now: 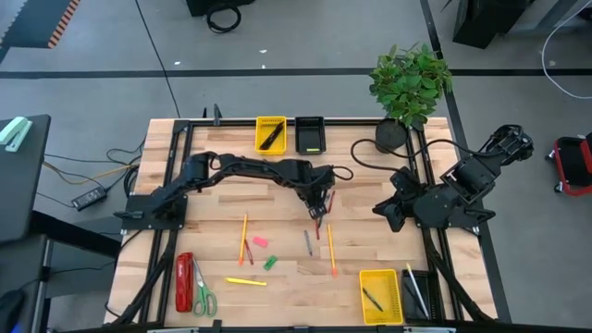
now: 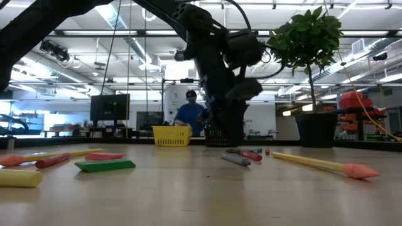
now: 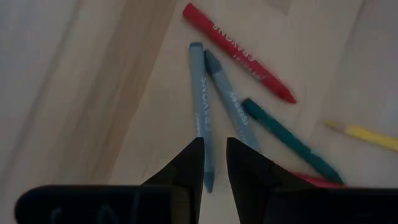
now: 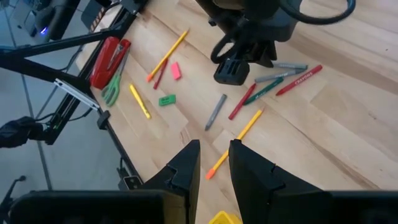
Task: Sort crayons/erasers/pens/pencils in bins
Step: Put the top left gray crayon into the bottom yellow bin
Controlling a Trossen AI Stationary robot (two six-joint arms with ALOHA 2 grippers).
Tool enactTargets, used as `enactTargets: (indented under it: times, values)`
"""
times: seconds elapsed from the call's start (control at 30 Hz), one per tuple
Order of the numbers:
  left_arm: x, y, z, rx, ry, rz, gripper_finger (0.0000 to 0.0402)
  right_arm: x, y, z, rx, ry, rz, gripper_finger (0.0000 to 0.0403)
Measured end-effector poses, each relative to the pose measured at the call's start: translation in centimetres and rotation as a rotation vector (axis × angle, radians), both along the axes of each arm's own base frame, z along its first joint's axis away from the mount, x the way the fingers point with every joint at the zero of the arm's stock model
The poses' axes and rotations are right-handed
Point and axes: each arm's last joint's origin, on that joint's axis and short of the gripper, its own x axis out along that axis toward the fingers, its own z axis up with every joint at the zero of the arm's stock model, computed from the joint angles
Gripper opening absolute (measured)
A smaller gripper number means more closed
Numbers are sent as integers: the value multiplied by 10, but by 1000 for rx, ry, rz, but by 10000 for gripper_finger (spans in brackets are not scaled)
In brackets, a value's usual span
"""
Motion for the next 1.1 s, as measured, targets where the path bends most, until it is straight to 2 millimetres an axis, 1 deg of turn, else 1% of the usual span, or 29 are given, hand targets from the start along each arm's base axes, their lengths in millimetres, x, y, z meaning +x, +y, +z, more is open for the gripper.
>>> enactTargets:
  times: [0.1, 0.47, 1.1]
  values:
    - [-1, 0, -10, -5, 38, 3, 76, 0, 0, 0, 0, 0, 0, 92]
    - [0, 3, -10, 14, 32, 39, 78, 0, 1, 0, 24, 17, 23, 92]
    - [-3, 1, -11, 67, 64, -81, 52, 0, 1, 0, 24, 17, 23, 92]
